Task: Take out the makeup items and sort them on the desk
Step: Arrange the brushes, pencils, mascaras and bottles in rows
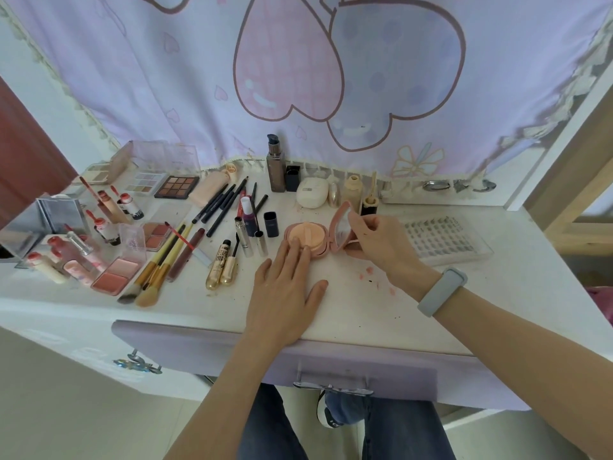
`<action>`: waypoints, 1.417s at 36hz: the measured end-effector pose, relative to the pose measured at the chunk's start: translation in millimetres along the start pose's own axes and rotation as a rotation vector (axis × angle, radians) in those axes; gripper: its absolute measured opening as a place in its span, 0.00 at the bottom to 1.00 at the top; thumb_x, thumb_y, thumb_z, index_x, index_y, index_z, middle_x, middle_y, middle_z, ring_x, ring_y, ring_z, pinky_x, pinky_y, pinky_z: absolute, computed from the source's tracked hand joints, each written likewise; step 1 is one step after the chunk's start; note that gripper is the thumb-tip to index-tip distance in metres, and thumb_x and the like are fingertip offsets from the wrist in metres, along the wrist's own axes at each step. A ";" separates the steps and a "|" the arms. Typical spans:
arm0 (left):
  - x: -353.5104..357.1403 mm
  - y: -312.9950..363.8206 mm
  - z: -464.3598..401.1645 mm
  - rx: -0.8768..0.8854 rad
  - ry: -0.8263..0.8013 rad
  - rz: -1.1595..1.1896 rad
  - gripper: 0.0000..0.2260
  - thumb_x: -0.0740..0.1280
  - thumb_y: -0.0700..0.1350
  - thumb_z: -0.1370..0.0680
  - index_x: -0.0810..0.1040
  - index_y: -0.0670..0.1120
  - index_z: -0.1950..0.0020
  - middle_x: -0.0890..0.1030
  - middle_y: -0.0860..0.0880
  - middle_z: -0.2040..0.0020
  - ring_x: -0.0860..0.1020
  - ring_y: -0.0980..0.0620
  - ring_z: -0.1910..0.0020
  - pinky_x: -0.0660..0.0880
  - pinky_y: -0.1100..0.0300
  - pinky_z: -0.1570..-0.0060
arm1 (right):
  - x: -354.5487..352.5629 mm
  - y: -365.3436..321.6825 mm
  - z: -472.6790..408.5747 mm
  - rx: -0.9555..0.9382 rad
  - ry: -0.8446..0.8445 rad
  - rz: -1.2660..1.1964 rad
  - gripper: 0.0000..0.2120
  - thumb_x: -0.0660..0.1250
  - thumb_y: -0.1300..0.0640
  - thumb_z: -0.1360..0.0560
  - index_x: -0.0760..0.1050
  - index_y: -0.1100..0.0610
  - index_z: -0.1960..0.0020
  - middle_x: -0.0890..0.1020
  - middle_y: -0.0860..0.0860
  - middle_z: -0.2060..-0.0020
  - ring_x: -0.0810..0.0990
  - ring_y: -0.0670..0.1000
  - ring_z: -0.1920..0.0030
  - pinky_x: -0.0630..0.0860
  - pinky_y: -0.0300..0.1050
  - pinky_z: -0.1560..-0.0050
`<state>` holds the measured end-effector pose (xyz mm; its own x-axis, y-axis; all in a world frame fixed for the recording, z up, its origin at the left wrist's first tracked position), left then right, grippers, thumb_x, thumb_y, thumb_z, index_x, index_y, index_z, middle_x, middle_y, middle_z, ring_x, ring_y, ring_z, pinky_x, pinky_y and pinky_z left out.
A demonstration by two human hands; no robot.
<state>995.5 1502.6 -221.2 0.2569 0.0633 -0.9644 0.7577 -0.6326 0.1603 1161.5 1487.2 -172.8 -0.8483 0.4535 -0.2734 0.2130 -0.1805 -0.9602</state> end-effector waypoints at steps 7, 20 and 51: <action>-12.2 7.3 8.8 0.078 0.265 0.162 0.18 0.57 0.47 0.23 0.77 0.41 0.39 0.75 0.42 0.35 0.73 0.44 0.34 0.72 0.50 0.40 | -40.9 14.4 25.4 -0.448 0.098 0.530 0.10 0.61 0.60 0.22 0.78 0.62 0.47 0.83 0.56 0.54 0.81 0.56 0.56 0.76 0.47 0.51; 8.5 71.9 2.8 0.208 0.092 0.282 0.17 0.56 0.51 0.25 0.81 0.50 0.44 0.80 0.53 0.41 0.76 0.51 0.42 0.70 0.54 0.44 | -90.7 61.5 54.1 -0.588 -0.028 1.043 0.23 0.54 0.49 0.26 0.78 0.59 0.41 0.80 0.59 0.43 0.78 0.62 0.43 0.73 0.59 0.42; -18.6 136.1 -31.1 -0.103 -0.314 1.610 0.44 0.69 0.66 0.33 0.47 0.62 0.25 0.61 0.51 0.26 0.70 0.57 0.35 0.72 0.51 0.37 | -132.0 -0.9 100.8 -0.629 0.458 0.777 0.21 0.53 0.45 0.23 0.81 0.55 0.54 0.83 0.49 0.67 0.81 0.52 0.68 0.76 0.47 0.70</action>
<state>1112.5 1439.3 -174.9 0.6574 -0.7268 0.1988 -0.1156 0.1635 0.9798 1224.4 1339.5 -130.1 -0.1435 0.7134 -0.6859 0.9303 -0.1391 -0.3394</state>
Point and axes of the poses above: each hand's wrist, its own z-axis away from the middle knuckle, its own x-axis out of the palm, y = z × x, the point moved 4 cm from there along -z, towards the middle knuckle
